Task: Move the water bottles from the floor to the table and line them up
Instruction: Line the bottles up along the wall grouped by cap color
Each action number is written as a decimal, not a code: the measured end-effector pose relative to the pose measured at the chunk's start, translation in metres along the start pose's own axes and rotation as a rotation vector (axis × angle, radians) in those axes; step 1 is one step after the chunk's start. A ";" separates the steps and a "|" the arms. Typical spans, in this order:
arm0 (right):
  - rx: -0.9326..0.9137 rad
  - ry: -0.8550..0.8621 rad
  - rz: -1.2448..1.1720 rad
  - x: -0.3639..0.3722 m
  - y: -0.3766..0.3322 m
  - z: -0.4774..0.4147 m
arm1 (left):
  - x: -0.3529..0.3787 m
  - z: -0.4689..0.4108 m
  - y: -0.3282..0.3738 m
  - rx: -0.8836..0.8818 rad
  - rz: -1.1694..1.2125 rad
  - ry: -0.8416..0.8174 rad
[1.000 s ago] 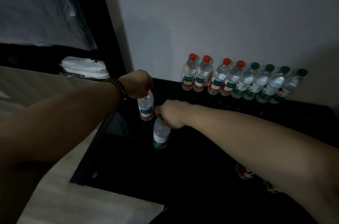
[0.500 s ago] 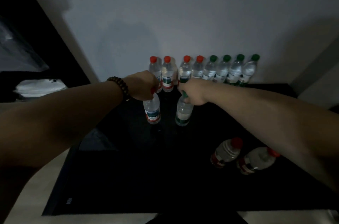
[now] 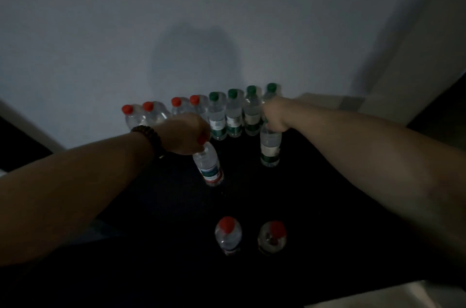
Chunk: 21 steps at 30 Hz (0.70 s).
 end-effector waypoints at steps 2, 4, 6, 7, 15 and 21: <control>0.022 -0.022 -0.013 0.004 0.034 -0.006 | -0.002 -0.017 0.017 0.007 0.022 -0.007; 0.021 -0.025 -0.025 0.007 0.063 -0.016 | -0.002 -0.034 0.032 0.003 0.030 -0.010; 0.000 -0.010 -0.031 0.009 0.086 -0.029 | -0.001 -0.049 0.042 -0.013 0.032 -0.018; -0.013 0.000 -0.035 0.009 0.096 -0.035 | 0.000 -0.055 0.047 -0.022 0.041 -0.024; -0.098 0.136 -0.139 0.012 0.135 -0.080 | 0.004 -0.088 0.063 0.035 0.112 0.039; -0.124 0.152 -0.191 0.012 0.144 -0.108 | 0.008 -0.100 0.069 0.106 0.094 0.055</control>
Point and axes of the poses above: each hand's wrist, its own z-axis away from the middle knuckle, its own x-axis out of the palm, y = z × x, the point moved 6 cm from there along -z, towards the middle knuckle, and after that the axes turned 1 degree about -y, right-handed, at the moved point
